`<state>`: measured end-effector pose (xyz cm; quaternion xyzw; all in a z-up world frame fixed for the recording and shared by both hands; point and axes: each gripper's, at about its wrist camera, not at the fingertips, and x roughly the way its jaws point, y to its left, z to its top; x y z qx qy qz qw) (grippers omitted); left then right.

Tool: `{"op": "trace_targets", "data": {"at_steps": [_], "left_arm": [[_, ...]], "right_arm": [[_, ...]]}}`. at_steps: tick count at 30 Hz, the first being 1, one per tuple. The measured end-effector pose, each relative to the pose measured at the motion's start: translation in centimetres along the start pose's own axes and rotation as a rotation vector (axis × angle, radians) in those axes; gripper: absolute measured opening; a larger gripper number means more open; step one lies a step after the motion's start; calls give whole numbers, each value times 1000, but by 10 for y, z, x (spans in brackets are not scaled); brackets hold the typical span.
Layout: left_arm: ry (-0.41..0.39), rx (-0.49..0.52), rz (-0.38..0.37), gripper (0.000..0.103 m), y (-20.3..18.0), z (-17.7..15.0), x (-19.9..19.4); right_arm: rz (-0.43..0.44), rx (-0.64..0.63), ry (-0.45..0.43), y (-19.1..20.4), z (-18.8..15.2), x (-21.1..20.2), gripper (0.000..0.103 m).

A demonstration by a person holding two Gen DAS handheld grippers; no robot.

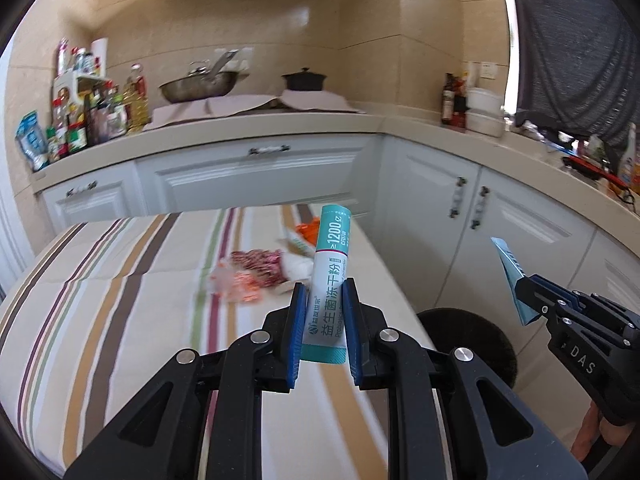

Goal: Collect trash
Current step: 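Carry both held tubes over the black bin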

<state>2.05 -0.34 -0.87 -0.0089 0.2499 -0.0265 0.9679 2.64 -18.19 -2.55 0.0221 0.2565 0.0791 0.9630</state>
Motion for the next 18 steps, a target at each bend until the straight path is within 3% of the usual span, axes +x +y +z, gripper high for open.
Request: {"op": "trace_targets", "data": {"at_steps": [18], "left_arm": [[-14, 86, -137, 20, -79, -2, 14]], "right_arm": [[-146, 71, -26, -74, -17, -22, 14]]}}
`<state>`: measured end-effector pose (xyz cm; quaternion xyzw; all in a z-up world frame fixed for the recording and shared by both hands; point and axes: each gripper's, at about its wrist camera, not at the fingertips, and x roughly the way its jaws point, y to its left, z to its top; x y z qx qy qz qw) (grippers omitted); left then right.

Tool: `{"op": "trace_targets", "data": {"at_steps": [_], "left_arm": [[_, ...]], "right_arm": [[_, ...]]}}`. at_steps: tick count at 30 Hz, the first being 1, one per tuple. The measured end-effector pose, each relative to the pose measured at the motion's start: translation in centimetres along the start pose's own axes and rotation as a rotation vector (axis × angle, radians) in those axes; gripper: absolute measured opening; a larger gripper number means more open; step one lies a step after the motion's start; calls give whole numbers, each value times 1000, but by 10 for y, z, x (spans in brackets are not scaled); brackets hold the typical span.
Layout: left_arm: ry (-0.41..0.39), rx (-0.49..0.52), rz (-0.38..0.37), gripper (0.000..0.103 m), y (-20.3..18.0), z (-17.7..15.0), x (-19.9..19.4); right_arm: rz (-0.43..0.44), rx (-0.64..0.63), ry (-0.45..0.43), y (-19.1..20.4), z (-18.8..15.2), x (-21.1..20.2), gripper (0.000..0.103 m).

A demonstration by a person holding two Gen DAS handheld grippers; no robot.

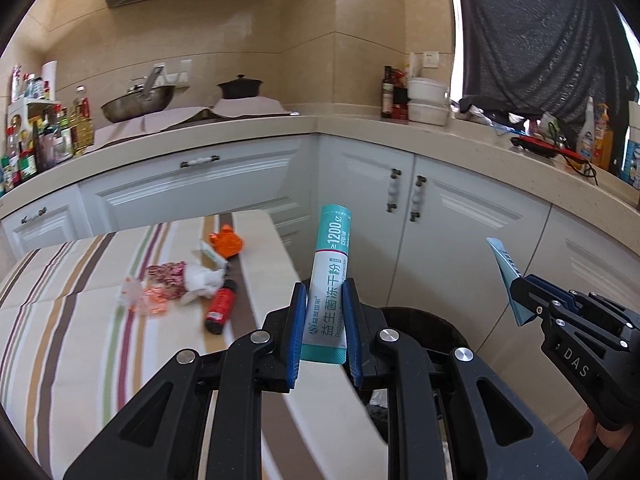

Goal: Collect trash
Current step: 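Carry both held tubes over the black bin, then open both tools over the black bin to drop the tubes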

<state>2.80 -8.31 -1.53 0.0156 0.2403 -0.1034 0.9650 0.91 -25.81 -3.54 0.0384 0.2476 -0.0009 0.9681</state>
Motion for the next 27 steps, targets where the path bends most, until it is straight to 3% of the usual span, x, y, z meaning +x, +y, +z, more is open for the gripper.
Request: {"op": "trace_targets", "data": {"at_steps": [12, 27], "left_arm": [[37, 31, -37, 20, -40, -4, 38], [71, 27, -12, 20, -64, -6, 79]], "right_arm": [[-29, 26, 21, -27, -9, 25, 14], [-35, 53, 39, -50, -11, 61, 14]]}}
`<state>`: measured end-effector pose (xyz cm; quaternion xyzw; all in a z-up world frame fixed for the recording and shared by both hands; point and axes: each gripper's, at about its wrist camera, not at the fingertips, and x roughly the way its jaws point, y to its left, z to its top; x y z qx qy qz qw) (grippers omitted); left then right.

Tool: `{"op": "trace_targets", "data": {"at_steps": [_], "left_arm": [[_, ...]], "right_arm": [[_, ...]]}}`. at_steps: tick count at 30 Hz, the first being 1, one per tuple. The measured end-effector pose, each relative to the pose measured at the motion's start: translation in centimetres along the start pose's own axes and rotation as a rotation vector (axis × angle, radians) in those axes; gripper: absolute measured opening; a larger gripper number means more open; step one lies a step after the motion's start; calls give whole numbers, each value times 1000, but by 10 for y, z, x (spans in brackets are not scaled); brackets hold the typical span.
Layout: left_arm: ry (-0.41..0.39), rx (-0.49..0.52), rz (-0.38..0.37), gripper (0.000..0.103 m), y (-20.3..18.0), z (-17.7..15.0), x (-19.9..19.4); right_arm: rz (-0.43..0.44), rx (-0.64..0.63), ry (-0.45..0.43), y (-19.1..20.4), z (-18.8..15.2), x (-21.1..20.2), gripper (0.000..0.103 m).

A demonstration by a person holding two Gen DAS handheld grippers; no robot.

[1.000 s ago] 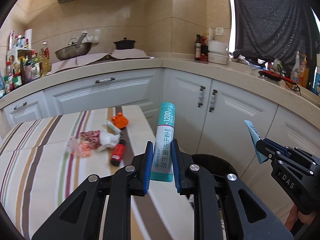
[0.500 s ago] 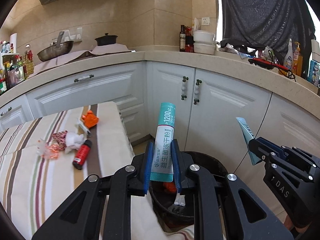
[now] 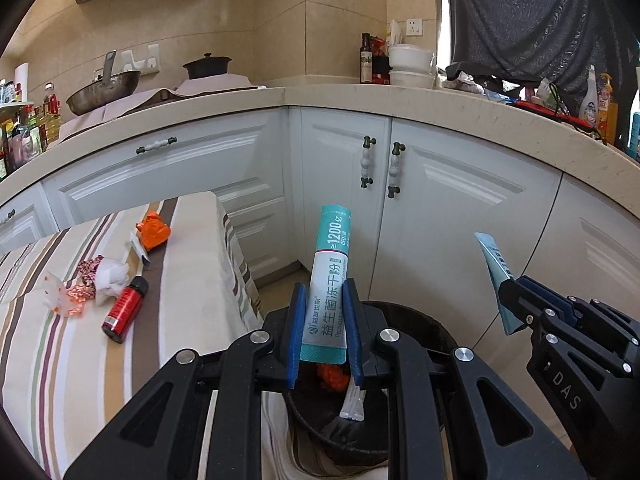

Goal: Collect trash
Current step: 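Open both tools over the black bin to drop the tubes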

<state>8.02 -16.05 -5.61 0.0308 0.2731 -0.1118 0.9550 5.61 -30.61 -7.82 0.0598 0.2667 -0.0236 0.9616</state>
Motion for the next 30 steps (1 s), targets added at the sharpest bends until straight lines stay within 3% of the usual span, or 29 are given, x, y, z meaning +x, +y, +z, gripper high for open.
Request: {"op": "trace_targets", "data": {"at_steps": [10, 12, 13, 15, 20, 30], "left_arm": [[20, -9, 9, 21, -7, 3, 20], [31, -19, 14, 26, -6, 3, 24], [37, -21, 19, 33, -6, 3, 26], [46, -22, 24, 43, -5, 3, 29], [45, -29, 40, 58, -3, 4, 29], [16, -54, 82, 74, 30, 10, 6]], "right_arm": [[5, 8, 11, -7, 1, 23, 16], [9, 14, 17, -9, 0, 29, 19], [5, 20, 18, -11, 0, 32, 28], [-3, 34, 18, -14, -1, 35, 33], [-12, 51, 18, -16, 2, 38, 34], [-4, 35, -1, 6, 12, 30, 42]]}}
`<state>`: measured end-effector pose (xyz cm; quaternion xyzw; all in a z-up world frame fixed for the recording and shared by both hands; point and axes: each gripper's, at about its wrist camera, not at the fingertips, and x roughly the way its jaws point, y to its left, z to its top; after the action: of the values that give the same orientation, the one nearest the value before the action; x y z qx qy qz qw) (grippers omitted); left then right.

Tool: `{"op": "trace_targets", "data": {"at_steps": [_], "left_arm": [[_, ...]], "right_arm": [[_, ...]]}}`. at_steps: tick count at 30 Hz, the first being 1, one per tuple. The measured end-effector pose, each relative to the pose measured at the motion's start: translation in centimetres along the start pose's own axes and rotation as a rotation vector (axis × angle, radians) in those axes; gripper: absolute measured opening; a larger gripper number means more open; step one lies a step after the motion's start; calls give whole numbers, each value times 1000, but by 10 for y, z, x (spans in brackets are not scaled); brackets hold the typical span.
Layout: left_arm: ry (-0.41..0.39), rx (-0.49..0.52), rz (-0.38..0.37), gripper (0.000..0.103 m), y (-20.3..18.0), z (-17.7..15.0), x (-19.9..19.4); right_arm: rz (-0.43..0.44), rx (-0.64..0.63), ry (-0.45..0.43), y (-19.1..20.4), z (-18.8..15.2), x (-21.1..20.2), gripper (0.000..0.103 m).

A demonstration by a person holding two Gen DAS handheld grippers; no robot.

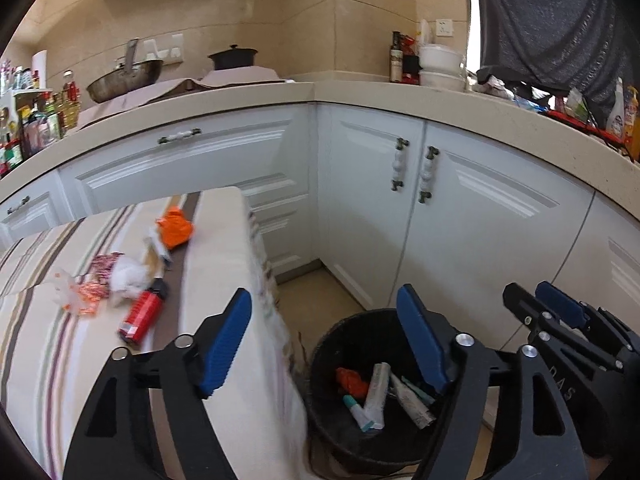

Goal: Collect trash
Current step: 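Move both tools back over the table toward the red spray can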

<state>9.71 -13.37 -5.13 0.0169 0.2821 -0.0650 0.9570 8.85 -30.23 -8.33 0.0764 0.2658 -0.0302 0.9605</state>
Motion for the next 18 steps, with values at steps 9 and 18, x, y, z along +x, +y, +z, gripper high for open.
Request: {"op": "trace_targets", "data": {"at_steps": [9, 18], "left_arm": [[-16, -51, 145, 75, 74, 1, -24], [-10, -118, 303, 76, 154, -8, -41]], "right_arm": [[101, -39, -4, 62, 11, 0, 43], [238, -121, 12, 152, 16, 3, 43]]}}
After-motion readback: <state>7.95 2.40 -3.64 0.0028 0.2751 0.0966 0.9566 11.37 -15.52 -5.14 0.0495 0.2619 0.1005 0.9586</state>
